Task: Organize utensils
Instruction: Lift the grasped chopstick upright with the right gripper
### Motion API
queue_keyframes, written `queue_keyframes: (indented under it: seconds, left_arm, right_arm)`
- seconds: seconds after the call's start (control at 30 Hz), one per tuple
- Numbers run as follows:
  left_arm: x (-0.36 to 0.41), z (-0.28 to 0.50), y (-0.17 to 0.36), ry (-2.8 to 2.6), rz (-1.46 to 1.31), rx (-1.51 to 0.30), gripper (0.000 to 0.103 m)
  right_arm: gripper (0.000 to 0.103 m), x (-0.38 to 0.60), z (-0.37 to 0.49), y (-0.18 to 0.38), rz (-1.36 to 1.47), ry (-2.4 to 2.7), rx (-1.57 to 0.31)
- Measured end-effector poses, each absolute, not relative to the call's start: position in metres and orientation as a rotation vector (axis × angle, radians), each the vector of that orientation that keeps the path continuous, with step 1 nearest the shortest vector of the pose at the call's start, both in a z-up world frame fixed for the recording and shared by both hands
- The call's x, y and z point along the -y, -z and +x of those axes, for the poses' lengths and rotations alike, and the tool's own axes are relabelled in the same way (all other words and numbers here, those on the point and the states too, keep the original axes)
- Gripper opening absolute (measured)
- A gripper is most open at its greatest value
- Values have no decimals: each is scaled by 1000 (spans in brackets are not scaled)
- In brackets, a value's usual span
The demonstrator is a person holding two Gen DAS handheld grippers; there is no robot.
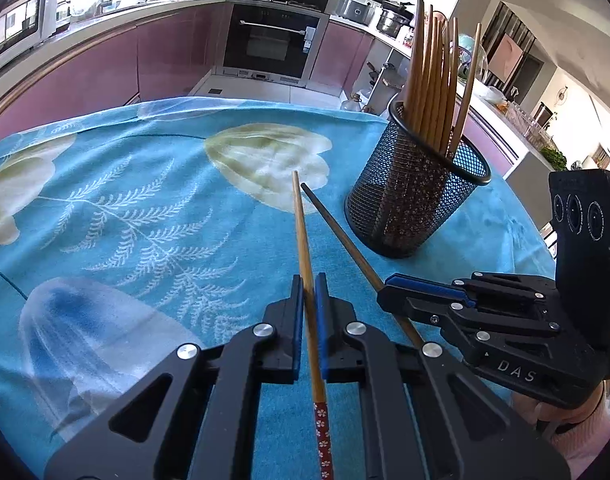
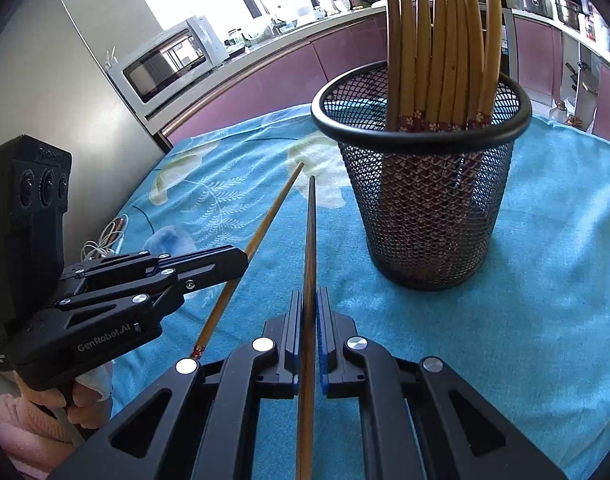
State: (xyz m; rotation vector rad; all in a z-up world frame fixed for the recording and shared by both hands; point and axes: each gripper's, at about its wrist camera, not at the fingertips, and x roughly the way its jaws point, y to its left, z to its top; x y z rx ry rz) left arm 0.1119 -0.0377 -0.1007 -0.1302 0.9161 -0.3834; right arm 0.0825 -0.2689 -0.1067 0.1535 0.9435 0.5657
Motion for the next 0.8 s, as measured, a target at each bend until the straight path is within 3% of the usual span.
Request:
queue_keyframes:
  seconds: [0.5,0.6,0.8]
  left_arm:
    - [41,116,116,371,-99,-957,8]
    - [45,118,118,377,-74,-962,15]
    - [54,123,122,376,-19,-969,18]
  right_arm:
    - [6,258,85,113,84,-554,-982]
    - [8,253,88,115,47,-534,-986]
    - [8,243,88,115,-47,-509,-967]
